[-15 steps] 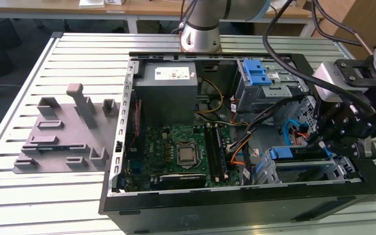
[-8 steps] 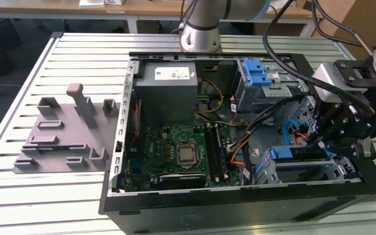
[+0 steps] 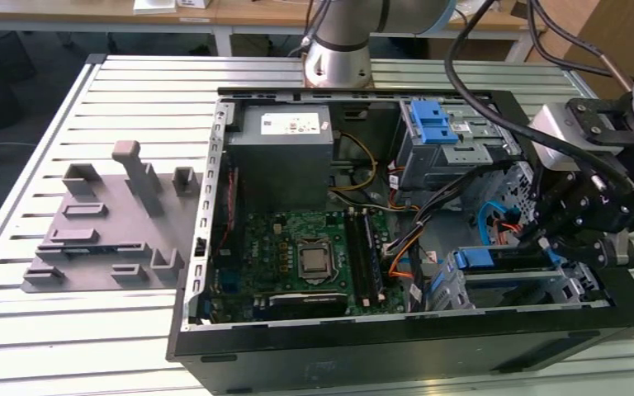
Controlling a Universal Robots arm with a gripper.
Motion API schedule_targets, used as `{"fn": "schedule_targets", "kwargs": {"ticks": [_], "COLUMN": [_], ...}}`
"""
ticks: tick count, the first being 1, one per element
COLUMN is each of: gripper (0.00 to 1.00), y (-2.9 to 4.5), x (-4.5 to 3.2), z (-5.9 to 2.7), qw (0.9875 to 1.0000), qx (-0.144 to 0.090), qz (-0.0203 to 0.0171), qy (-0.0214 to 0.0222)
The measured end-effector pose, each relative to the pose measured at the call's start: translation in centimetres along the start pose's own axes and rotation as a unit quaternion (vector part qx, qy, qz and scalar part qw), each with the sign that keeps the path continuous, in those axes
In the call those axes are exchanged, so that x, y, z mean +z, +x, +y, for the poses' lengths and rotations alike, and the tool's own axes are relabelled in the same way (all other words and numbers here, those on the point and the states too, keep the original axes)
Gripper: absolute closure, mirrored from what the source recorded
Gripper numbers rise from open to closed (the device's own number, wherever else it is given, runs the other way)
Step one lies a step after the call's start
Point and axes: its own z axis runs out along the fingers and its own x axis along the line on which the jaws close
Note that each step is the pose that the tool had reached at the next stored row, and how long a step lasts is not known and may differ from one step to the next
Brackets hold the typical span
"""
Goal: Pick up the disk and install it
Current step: 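Insert the first disk wire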
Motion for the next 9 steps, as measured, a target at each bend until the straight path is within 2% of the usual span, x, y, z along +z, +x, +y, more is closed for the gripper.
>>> {"fn": "schedule_targets", "kwargs": {"ticks": [9], "gripper": [0.84], "y": [0.26], "x": [0.13], "z": [-0.01], "qw": [1.0000], "qx": [0.004], "qz": [-0.0023], "qy": [0.0002]}}
